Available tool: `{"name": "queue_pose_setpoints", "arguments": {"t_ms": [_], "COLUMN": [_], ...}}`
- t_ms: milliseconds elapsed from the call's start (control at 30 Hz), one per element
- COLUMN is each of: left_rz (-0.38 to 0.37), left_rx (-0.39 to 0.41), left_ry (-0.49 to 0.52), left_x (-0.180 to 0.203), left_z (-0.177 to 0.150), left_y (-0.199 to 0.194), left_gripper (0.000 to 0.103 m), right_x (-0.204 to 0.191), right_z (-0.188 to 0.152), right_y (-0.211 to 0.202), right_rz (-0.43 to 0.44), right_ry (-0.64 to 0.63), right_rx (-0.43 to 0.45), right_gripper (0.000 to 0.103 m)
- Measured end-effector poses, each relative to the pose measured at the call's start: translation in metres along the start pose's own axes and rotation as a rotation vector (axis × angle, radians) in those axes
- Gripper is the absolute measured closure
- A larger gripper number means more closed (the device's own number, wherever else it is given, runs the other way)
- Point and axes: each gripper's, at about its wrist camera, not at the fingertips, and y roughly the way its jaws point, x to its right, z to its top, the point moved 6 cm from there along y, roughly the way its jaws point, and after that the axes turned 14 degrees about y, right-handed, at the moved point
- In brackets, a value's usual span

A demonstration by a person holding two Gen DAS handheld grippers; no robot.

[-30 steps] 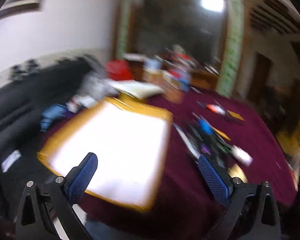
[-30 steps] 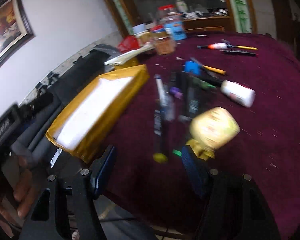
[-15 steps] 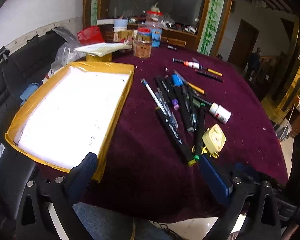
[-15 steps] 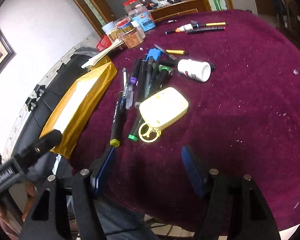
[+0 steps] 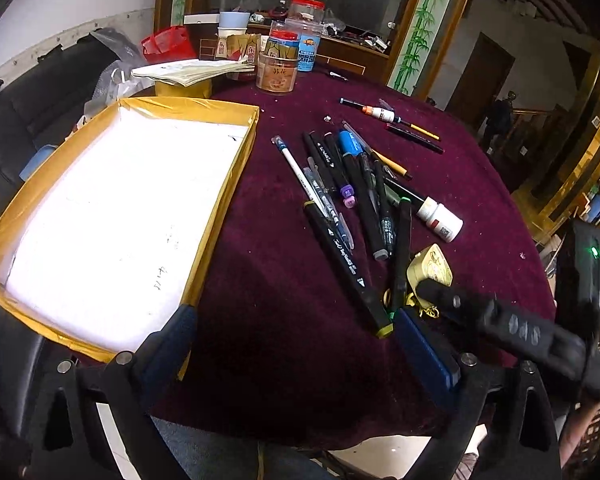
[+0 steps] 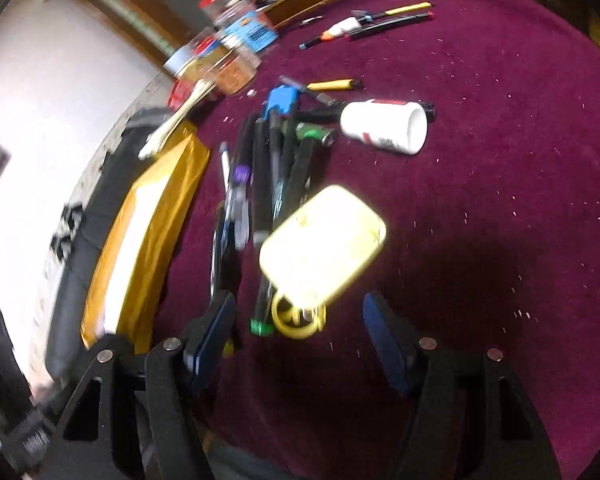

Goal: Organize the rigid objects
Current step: 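Grasp the yellow keychain tag with the right tool while the left tool grasps a black marker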

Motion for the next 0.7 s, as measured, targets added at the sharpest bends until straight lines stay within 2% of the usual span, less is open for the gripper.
{"name": "queue_pose_setpoints", "arguments": {"t_ms": [133,300,333,367,400,433,533,600,633,700], "left_rz": [-0.023,-0.040,-0.042,-0.045,-0.049,-0.055,-0.042,-0.045,-0.044,-0.046], "left_rx": [-0.010,-0.031,-0.041,-0.049,-0.056,-0.063,-0.110,-0.136,-0.149,-0.177], "left_ry": [-0.007,-0.002,0.006,0.017,0.032,0.049,0.101,0.112,0.111,0.106], "left_x": [0.001,0.008,0.010,0.014,0.018,0.023,0.034,0.037,0.037,0.037], "left_z": [0.003,0.010,0.012,0.014,0.016,0.018,0.022,0.026,0.027,0.026], "left_y": [0.002,0.009,0.011,0.013,0.016,0.019,0.036,0.049,0.054,0.065], "left_gripper": [0.008,0.012,0.013,0.015,0.016,0.016,0.025,0.036,0.038,0.051], "right_x": [-0.004,-0.012,-0.011,-0.009,-0.006,-0.002,0.005,0.006,0.006,0.003], "right_z": [0.016,0.025,0.024,0.025,0.027,0.027,0.029,0.027,0.026,0.024], "right_y": [0.010,0.021,0.021,0.020,0.019,0.018,0.014,0.011,0.011,0.011], "right_rz": [-0.022,-0.068,-0.078,-0.089,-0.096,-0.059,-0.003,0.014,0.018,0.009], "right_ry": [0.070,0.032,0.026,0.020,0.017,0.026,0.031,0.025,0.013,-0.012], "right_rx": [-0.002,0.040,0.045,0.052,0.058,0.048,0.024,0.018,0.020,0.028], "right_gripper": [0.036,0.037,0.042,0.053,0.054,0.054,0.055,0.055,0.055,0.055]}}
